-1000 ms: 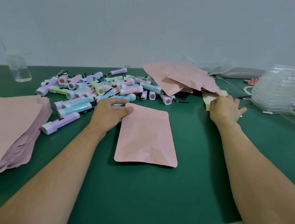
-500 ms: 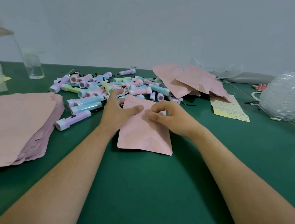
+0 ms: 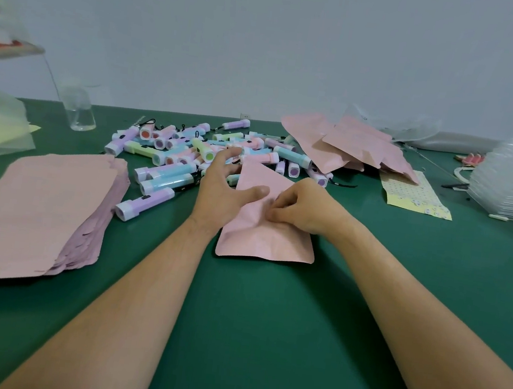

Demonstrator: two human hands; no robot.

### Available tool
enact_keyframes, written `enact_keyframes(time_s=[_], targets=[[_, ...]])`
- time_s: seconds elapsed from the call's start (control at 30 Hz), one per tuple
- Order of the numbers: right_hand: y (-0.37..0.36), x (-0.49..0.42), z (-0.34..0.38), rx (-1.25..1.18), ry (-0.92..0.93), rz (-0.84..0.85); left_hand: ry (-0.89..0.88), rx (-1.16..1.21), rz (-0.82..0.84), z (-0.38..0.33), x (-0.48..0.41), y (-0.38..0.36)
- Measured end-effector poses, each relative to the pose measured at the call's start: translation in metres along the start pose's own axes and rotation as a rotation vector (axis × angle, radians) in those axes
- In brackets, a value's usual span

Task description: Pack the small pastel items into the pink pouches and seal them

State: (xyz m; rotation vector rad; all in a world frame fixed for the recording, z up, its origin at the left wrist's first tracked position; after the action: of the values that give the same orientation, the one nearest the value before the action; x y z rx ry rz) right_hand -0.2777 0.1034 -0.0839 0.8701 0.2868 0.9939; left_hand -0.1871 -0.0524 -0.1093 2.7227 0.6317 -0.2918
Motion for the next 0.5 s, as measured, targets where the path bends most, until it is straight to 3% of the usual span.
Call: enact_keyframes(time_s=[0.3,0.5], targets=[[-0.003,-0.003,0.012,0.146,-0.121,-0.009,0.016,-0.013,0.004,0.000,0.000,0.000],[-0.006,-0.001,0.002,0.256,-0.070,-0.081,0.160,0.067,0.194,0.000,-0.002,0.004]])
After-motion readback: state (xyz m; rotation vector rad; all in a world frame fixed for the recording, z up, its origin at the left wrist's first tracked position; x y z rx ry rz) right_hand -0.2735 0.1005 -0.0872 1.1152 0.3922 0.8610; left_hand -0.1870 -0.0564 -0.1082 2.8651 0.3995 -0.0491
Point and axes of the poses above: each hand's wrist, its own x-axis away from the middle knuckle, its own y-axis out of the back of the hand, z = x × y, the point moved 3 cm from there along -x, towards the middle knuckle, and after that the axes turned 15 degrees about z, right-handed, at the moved point
